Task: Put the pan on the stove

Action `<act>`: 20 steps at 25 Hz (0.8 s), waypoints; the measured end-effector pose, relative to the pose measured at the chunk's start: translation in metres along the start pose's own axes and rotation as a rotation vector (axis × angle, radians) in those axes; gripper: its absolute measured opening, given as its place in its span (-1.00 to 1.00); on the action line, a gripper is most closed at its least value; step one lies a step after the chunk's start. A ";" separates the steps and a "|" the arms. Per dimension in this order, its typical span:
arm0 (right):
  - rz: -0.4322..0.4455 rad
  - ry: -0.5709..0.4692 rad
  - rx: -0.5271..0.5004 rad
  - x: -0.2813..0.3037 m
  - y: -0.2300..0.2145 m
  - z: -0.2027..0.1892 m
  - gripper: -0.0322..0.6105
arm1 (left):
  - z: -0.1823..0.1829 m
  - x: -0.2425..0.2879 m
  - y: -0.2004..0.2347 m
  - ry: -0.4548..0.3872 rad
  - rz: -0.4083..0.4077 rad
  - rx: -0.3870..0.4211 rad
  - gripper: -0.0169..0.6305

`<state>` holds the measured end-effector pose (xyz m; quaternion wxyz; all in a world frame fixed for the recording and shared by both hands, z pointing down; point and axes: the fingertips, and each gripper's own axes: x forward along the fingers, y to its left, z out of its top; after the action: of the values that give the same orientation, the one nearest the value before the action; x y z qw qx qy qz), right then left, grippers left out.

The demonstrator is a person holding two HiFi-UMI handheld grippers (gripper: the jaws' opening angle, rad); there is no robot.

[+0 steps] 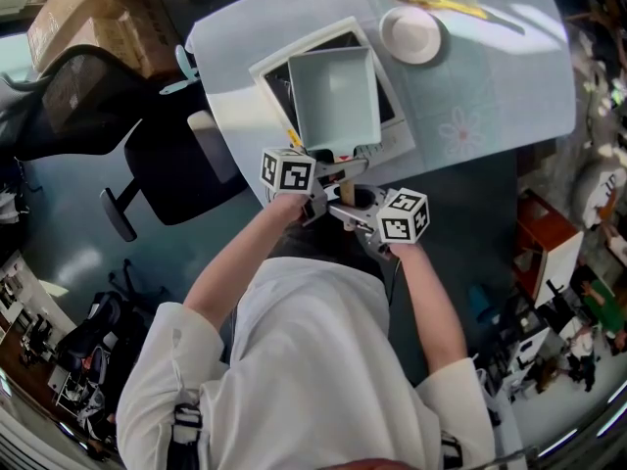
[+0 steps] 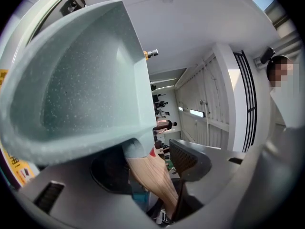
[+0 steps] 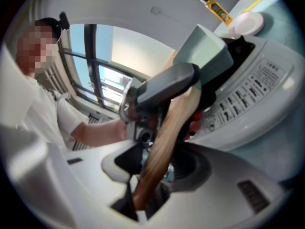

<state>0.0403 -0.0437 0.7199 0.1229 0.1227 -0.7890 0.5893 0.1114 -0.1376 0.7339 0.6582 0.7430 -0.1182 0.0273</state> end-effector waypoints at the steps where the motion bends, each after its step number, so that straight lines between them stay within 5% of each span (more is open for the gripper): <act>1: 0.001 -0.005 0.006 -0.001 0.000 0.000 -0.36 | 0.000 0.000 0.000 -0.002 0.000 -0.002 -0.17; 20: 0.001 -0.072 0.072 -0.009 -0.007 0.008 -0.24 | -0.003 -0.003 0.001 -0.038 0.008 -0.076 -0.02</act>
<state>0.0508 -0.0532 0.7213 0.0896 0.1477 -0.7714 0.6125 0.1091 -0.1347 0.7345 0.6836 0.7173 -0.1346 0.0115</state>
